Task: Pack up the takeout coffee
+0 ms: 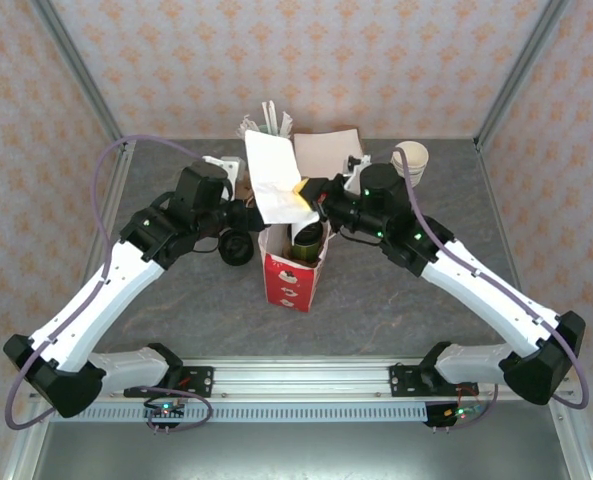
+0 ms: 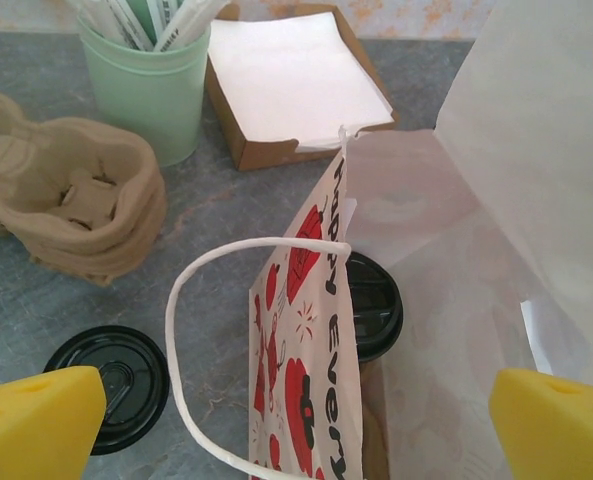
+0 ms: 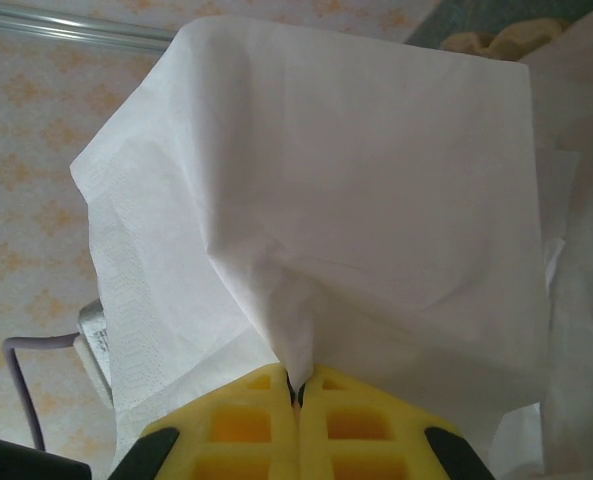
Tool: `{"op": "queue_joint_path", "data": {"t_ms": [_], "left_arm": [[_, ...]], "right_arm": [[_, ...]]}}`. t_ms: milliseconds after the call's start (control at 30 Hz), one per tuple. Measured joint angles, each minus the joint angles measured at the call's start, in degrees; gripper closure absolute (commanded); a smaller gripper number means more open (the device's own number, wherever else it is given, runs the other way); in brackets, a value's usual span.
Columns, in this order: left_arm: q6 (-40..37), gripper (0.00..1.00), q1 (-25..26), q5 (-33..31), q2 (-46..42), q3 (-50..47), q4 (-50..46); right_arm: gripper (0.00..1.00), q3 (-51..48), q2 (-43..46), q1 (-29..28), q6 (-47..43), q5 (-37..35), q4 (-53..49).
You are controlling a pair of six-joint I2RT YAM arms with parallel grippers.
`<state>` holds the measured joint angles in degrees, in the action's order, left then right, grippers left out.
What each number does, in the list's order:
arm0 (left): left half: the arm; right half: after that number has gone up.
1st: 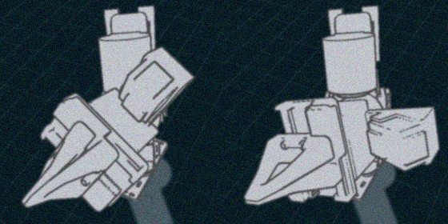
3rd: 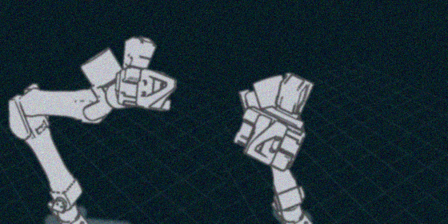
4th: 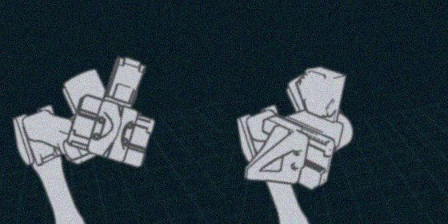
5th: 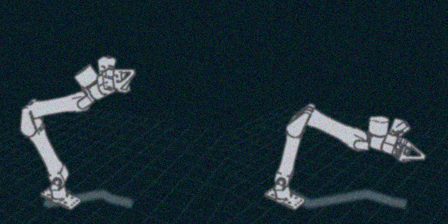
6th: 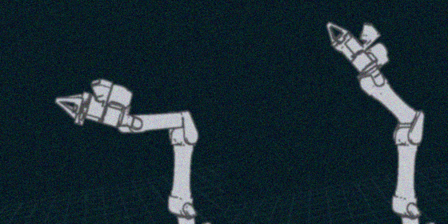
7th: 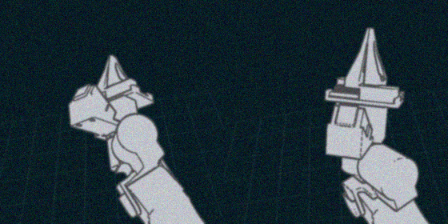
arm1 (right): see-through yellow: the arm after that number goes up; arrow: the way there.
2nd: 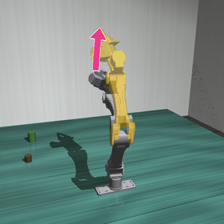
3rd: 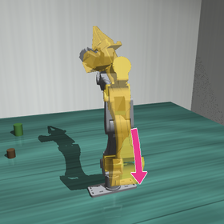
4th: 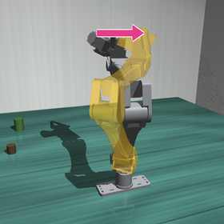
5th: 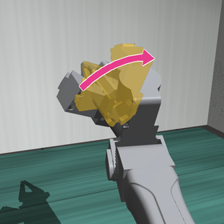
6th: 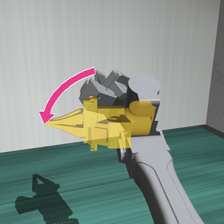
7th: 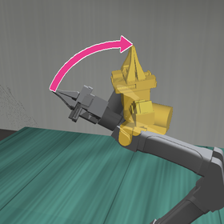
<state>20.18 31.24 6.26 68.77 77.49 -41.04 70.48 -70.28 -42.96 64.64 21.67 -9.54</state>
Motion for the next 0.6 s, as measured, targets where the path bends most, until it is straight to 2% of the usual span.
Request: {"op": "queue_joint_path", "data": {"t_ms": [233,433,600], "left_arm": [[0.74,0.07,-0.66,1.66,0.9,-1.18,1.25],[0.81,0.11,-0.66,2.67,2.49,-1.18,1.99],[0.85,0.23,-0.66,3.63,3.82,-1.22,2.23]], "right_arm": [[1.0,-1.2,-0.44,-1.09,-1.81,-5.09,-4.92],[1.0,0.68,-3.06,-2.64,-5.53,-9.97,-12.94],[1.0,3.69,-4.52,-4.0,-8.61,-14.8,-19.82]]}}
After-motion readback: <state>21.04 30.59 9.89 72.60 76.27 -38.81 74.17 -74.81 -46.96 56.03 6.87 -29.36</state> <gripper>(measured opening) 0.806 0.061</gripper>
